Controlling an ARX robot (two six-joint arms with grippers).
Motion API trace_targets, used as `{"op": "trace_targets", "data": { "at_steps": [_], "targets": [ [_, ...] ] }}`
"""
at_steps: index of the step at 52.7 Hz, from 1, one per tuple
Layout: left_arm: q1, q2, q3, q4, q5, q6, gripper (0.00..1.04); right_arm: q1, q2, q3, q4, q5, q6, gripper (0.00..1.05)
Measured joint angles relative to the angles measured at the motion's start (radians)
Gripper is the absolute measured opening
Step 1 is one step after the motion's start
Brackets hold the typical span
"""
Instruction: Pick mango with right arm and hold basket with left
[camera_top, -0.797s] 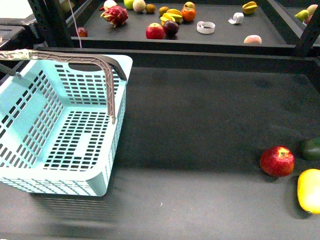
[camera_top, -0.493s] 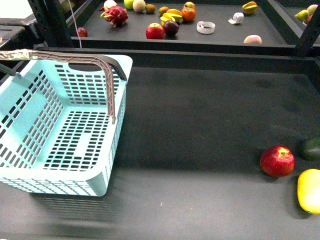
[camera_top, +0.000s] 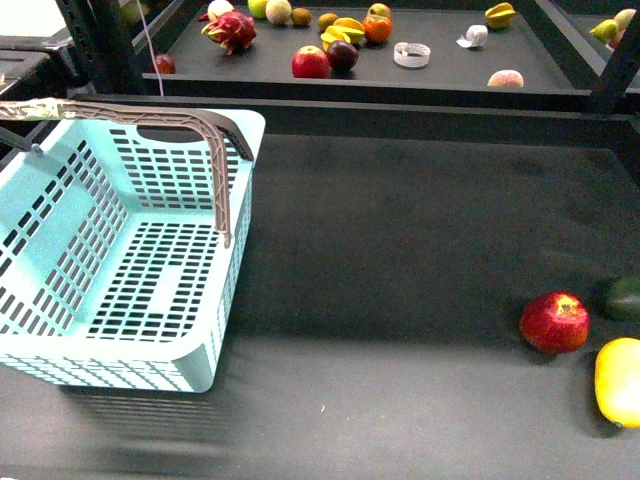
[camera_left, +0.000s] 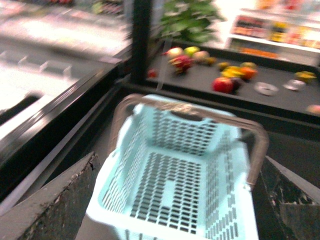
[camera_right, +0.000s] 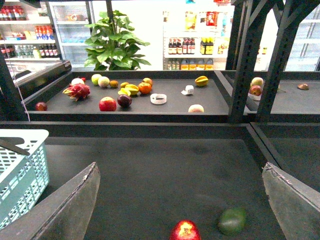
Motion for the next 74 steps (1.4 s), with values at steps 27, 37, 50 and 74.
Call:
{"op": "trace_targets", "data": {
  "at_steps": [27, 37, 50, 74],
  "targets": [
    [0.085, 1.124, 0.186, 0.649, -0.167, -0.543, 0.97, 0.001, 0.000, 0.000, 0.000, 0.000, 0.000, 0.96],
    [0.009, 1.424, 0.397, 0.660, -0.110, -0.651, 0.97, 0.001, 0.000, 0.000, 0.000, 0.000, 0.000, 0.96],
    [-0.059, 1.710, 0.688, 0.629, -0.011, -0.797, 0.97, 0.001, 0.000, 0.000, 0.000, 0.000, 0.000, 0.96],
    [-0.092, 1.921, 0.928, 0.581, 0.039, -0.932, 0.97, 0.001, 0.000, 0.000, 0.000, 0.000, 0.000, 0.96]
  ]
}}
